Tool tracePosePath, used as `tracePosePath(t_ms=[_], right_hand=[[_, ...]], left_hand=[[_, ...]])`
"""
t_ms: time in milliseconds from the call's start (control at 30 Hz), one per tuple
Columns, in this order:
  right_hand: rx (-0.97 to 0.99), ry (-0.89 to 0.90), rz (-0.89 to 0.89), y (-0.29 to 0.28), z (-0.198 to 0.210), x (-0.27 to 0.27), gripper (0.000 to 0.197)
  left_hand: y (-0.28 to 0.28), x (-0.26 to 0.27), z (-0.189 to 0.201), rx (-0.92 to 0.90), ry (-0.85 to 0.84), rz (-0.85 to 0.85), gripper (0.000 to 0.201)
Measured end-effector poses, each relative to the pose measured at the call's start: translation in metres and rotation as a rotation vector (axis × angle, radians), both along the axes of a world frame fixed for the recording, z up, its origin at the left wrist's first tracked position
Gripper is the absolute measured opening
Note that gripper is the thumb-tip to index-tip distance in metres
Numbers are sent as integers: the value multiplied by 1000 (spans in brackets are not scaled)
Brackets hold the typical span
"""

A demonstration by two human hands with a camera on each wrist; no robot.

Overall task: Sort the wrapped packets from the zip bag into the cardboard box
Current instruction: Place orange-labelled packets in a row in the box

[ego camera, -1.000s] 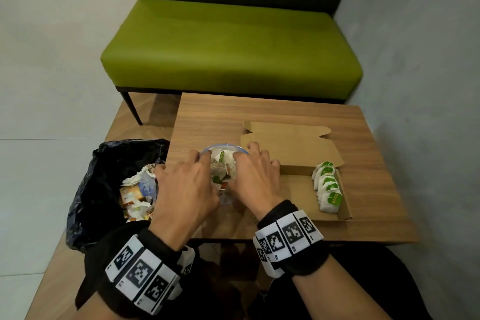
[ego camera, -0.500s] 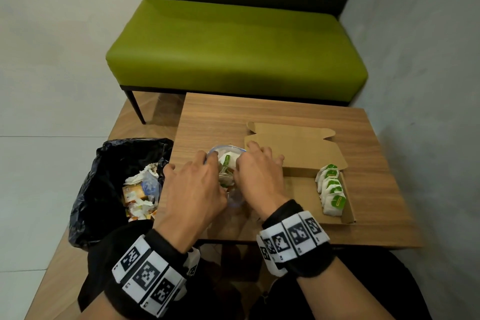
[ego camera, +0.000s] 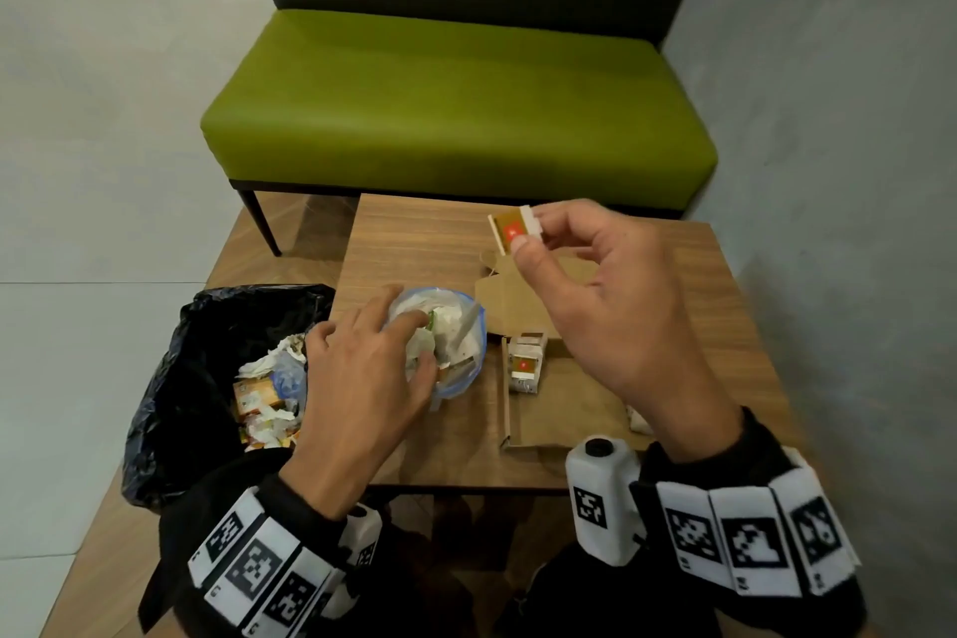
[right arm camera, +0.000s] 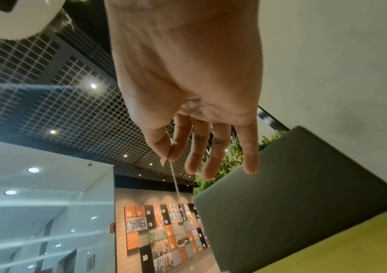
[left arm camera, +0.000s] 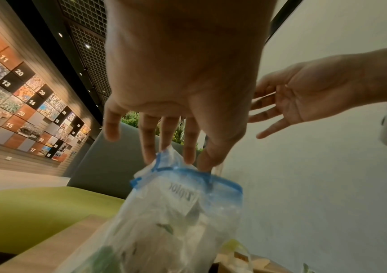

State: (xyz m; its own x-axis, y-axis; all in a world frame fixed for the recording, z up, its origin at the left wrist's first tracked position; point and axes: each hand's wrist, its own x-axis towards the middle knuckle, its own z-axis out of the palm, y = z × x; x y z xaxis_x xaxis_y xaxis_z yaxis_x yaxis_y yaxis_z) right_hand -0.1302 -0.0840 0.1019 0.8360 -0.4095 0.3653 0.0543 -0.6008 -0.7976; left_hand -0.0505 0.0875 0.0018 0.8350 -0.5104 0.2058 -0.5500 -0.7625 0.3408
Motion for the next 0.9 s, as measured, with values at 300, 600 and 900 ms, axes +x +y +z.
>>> tracePosePath(t_ms=[300,600,900], right_hand=[[116,-83,156,3,17,-18,11],[181,-47,83,-9,2,-36,10],[280,-17,30,-6,-16,-61,9]], left_hand=[[-27,-26,21,-495,377,-360,41],[-33,-55,-10,-687,730,-453,16],[-35,-73,-25,-702,770,-276,16]])
